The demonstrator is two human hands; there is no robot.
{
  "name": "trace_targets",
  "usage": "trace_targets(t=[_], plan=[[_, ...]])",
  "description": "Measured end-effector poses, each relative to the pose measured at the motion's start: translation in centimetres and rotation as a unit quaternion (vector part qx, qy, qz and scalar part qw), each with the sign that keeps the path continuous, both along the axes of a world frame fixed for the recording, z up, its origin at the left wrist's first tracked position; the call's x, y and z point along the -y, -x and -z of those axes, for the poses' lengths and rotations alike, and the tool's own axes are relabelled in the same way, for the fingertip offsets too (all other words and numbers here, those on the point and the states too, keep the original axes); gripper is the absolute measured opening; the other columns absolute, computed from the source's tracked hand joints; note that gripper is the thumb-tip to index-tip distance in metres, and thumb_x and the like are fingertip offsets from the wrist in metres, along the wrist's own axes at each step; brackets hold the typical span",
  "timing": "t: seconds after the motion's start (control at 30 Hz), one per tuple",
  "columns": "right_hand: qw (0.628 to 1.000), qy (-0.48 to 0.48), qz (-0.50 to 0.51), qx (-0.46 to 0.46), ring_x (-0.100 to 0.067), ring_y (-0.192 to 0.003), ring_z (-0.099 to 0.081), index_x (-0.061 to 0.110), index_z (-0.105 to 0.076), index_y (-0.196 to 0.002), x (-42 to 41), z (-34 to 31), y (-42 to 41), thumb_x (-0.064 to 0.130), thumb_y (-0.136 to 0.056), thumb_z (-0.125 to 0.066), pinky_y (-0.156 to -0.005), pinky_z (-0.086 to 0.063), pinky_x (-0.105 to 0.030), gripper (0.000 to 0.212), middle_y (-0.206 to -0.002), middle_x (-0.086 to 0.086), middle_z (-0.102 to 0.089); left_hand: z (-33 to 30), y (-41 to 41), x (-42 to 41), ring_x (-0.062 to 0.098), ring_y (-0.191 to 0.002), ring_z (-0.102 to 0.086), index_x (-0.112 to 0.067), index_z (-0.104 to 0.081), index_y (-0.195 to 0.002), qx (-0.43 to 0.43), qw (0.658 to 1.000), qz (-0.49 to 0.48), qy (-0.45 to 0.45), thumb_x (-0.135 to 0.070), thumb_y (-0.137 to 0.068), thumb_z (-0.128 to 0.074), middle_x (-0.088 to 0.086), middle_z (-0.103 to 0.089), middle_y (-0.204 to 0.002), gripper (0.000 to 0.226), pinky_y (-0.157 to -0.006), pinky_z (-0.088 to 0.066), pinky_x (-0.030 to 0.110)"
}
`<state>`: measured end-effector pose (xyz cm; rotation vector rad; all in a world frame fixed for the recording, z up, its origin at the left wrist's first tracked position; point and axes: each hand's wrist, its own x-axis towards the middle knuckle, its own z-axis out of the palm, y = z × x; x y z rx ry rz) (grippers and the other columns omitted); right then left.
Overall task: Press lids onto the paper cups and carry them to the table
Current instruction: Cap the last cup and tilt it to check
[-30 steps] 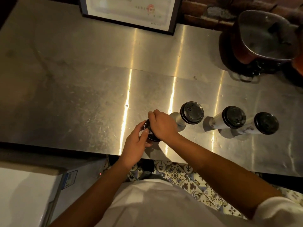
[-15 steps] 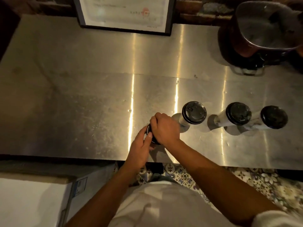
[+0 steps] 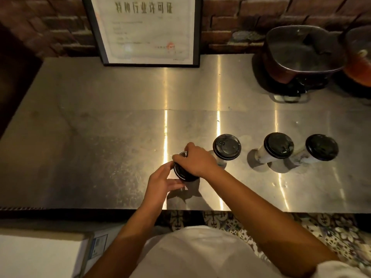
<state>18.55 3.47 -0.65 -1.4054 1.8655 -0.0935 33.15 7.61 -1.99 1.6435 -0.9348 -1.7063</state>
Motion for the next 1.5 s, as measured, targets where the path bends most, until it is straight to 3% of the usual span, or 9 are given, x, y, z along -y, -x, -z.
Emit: trace_targets(t=[0.17,0.3,0.43,0.6,0.77,0.93,1.1,1.33,1.5], plan=[[0.982,0.043,0.068,0.173,-0.021,-0.098,-0.067,0.024,-0.062,-0.109,-0.5,-6.5,2.5,0.064,-0.087,-0.061,-0.09,-0.061,-0.045,0.045,-0.107,-0.001,-0.068,-4.8,-1.2,1.6,0.004,-0.092,-0.073,-0.034,-0.076,-0.115,0.14,0.973,0.057,0.176,-0.027,-0.105,-0.052,-0.013,-0.076,-0.106,0.027,-0.085,-0.057,0.026],[0.917,0.064,0.13,0.373,-0.022,-0.103,-0.07,0.024,-0.072,-0.102,-1.7,-11.6,4.2,0.049,-0.096,-0.061,-0.089,-0.059,-0.035,0.028,-0.105,0.0,-0.072,-9.7,-0.9,2.4,0.004,-0.083,-0.074,-0.023,-0.074,-0.114,0.062,0.978,0.041,0.197,-0.032,-0.102,-0.053,-0.004,-0.075,-0.101,0.026,-0.06,-0.056,0.019],[0.861,0.1,0.184,0.464,-0.024,-0.103,-0.072,0.016,-0.073,-0.11,-2.9,-14.1,5.0,0.055,-0.086,-0.061,-0.086,-0.057,-0.039,0.047,-0.114,-0.01,-0.074,-13.7,-0.1,2.1,0.008,-0.086,-0.074,-0.021,-0.073,-0.11,0.028,0.961,-0.011,0.274,-0.043,-0.086,-0.062,-0.002,-0.075,-0.101,0.034,-0.061,-0.056,0.019],[0.841,0.108,0.186,0.496,-0.023,-0.103,-0.072,0.036,-0.062,-0.13,-4.6,-14.4,5.1,0.055,-0.084,-0.057,-0.086,-0.06,-0.041,0.051,-0.12,-0.004,-0.07,-15.7,1.4,0.9,0.013,-0.1,-0.073,-0.023,-0.071,-0.104,0.063,0.924,-0.037,0.376,-0.035,-0.085,-0.075,-0.001,-0.071,-0.111,0.023,-0.068,-0.058,0.018],[0.771,0.063,0.241,0.586,-0.029,-0.083,-0.071,0.016,-0.069,-0.116,-5.7,-14.8,5.9,0.049,-0.083,-0.059,-0.048,-0.051,-0.03,0.048,-0.103,-0.014,-0.073,-16.1,1.3,-0.1,0.021,-0.123,-0.062,-0.028,-0.066,-0.113,0.065,0.854,0.085,0.509,-0.029,-0.084,-0.076,0.003,-0.061,-0.131,0.03,-0.084,-0.059,0.023],[0.763,0.023,0.229,0.603,-0.035,-0.085,-0.063,0.013,-0.068,-0.119,-5.9,-14.9,6.7,0.052,-0.082,-0.062,-0.043,-0.043,-0.025,0.053,-0.107,-0.02,-0.069,-16.2,0.9,-0.4,0.028,-0.118,-0.063,-0.019,-0.065,-0.115,0.093,0.798,0.14,0.578,-0.029,-0.084,-0.078,0.012,-0.063,-0.125,0.035,-0.085,-0.058,0.031],[0.765,0.052,0.239,0.596,-0.032,-0.079,-0.067,0.012,-0.068,-0.114,-6.2,-15.8,6.2,0.048,-0.081,-0.064,-0.041,-0.045,-0.025,0.05,-0.102,-0.019,-0.071,-16.2,1.2,-0.4,0.019,-0.108,-0.067,-0.024,-0.066,-0.112,0.08,0.816,0.088,0.566,-0.029,-0.085,-0.075,0.007,-0.066,-0.114,0.029,-0.079,-0.058,0.022],[0.788,0.146,0.238,0.549,-0.027,-0.077,-0.07,0.017,-0.07,-0.102,-5.6,-16.5,5.9,0.04,-0.093,-0.057,-0.047,-0.045,-0.027,0.028,-0.094,-0.01,-0.077,-16.8,2.7,-0.1,0.025,-0.098,-0.074,-0.028,-0.07,-0.103,0.006,0.894,-0.013,0.448,-0.037,-0.084,-0.074,0.001,-0.073,-0.106,0.022,-0.07,-0.064,0.037],[0.803,0.262,0.187,0.501,-0.023,-0.091,-0.075,0.025,-0.063,-0.117,-5.5,-15.5,5.5,0.053,-0.075,-0.06,-0.053,-0.056,-0.03,0.051,-0.113,-0.009,-0.071,-17.5,3.1,0.4,0.021,-0.09,-0.076,-0.031,-0.075,-0.095,-0.035,0.934,-0.061,0.35,-0.04,-0.081,-0.078,0.0,-0.077,-0.099,0.017,-0.069,-0.062,0.035]])
